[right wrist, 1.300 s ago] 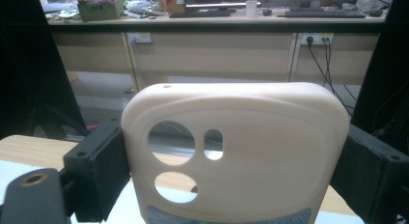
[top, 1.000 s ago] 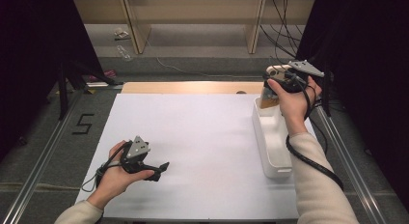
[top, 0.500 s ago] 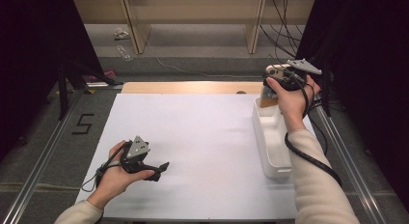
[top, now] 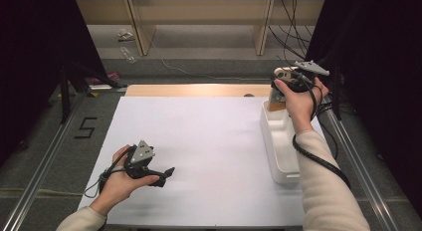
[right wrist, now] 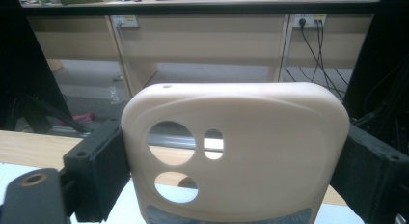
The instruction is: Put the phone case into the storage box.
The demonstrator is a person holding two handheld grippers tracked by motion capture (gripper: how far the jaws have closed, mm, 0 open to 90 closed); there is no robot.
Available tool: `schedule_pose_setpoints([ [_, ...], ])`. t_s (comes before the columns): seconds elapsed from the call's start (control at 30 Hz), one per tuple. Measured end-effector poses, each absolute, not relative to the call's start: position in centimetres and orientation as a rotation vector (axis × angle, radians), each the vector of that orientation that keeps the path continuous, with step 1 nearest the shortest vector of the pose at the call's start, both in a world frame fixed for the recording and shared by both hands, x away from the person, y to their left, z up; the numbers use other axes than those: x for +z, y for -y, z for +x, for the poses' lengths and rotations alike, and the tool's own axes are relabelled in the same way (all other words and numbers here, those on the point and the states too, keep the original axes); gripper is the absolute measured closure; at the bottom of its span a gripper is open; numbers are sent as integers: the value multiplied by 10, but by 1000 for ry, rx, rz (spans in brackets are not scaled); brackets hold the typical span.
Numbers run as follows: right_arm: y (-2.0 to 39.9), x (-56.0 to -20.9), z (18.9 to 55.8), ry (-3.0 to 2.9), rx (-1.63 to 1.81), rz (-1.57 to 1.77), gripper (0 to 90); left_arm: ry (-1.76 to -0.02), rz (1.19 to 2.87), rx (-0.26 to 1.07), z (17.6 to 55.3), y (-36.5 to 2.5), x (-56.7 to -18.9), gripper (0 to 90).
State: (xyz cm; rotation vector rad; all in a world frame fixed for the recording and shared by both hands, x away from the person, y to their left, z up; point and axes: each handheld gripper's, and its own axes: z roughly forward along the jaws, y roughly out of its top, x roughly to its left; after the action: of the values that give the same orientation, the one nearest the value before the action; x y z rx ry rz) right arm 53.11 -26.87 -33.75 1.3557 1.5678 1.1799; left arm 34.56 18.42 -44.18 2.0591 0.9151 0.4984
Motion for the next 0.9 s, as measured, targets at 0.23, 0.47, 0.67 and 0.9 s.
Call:
schedule_pose_setpoints([
  [0.23,268,-338,534,-1573,1170,1359,117,-913,2058,499,346,-184,-442,0],
  [0.47,267,-339,537,-1578,1159,1364,117,-914,2059,497,346,-184,-442,0],
  [0.67,266,-342,541,-1584,1147,1373,117,-914,2056,496,346,-184,-442,0],
  [0.9,265,-345,544,-1588,1135,1380,117,-914,2056,494,346,-184,-442,0],
])
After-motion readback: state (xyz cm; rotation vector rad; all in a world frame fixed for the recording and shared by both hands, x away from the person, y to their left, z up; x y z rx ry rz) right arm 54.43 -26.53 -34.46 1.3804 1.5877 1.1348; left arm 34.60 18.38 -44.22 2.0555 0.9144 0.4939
